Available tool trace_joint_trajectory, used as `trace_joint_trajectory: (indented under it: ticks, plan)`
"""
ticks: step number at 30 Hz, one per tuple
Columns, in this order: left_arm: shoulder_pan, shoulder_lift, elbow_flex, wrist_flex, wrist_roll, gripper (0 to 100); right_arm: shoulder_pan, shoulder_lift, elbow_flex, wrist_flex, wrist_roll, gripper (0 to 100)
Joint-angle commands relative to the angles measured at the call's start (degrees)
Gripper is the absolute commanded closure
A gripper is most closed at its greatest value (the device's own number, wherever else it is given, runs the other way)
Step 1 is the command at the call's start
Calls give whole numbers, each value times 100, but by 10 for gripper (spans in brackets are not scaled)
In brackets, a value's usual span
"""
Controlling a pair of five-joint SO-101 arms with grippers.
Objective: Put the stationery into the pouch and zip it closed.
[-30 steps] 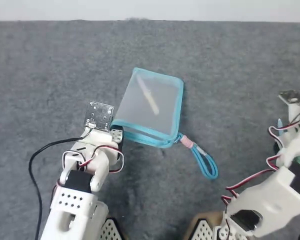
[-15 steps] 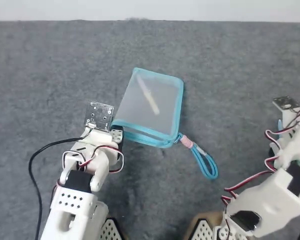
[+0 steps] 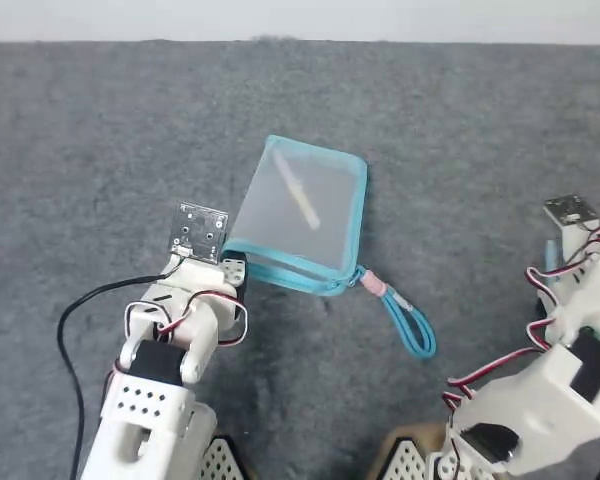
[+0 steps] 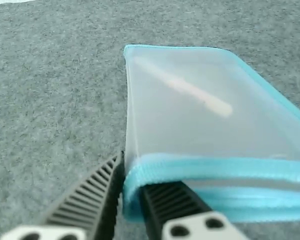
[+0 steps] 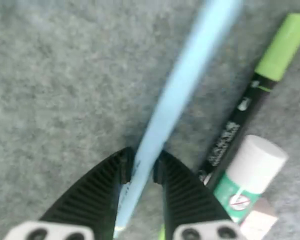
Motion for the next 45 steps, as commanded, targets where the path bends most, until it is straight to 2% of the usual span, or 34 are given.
trace_joint_trajectory:
  ticks: [1,4,9,12,15,18,24,31,37,42,45]
  plan:
    - [35,-132,-110,-132,-35,987,-180,-567,0,796,-229,989]
    - [35,-141,-110,-132,-35,987,-514,-1508,-97,1499,-501,991]
    - [35,-123,-110,-141,-26,987,-1516,-3442,-88,2545,-1292,991]
    - [35,-105,-110,-149,-26,987,-2431,-4488,-79,3257,-1512,991]
    - [35,-105,-110,-149,-26,987,-3662,-5270,-88,3899,-1846,991]
    - [44,-114,-110,-149,-18,987,-4840,-5569,-62,4092,-2110,991]
    - [44,-141,-110,-158,-18,987,-6114,-4892,-79,4084,-2268,991]
    - [35,-97,-119,-396,-26,987,-6879,-4470,-97,4084,-2268,991]
    - [79,-97,-119,-404,-26,987,-6888,-4400,-105,4084,-2558,991]
    - [79,-97,-119,-404,-18,987,-6888,-4488,-105,4092,-2505,991]
    - [79,-97,-145,-413,-9,987,-7169,-4655,-273,4084,-2356,991]
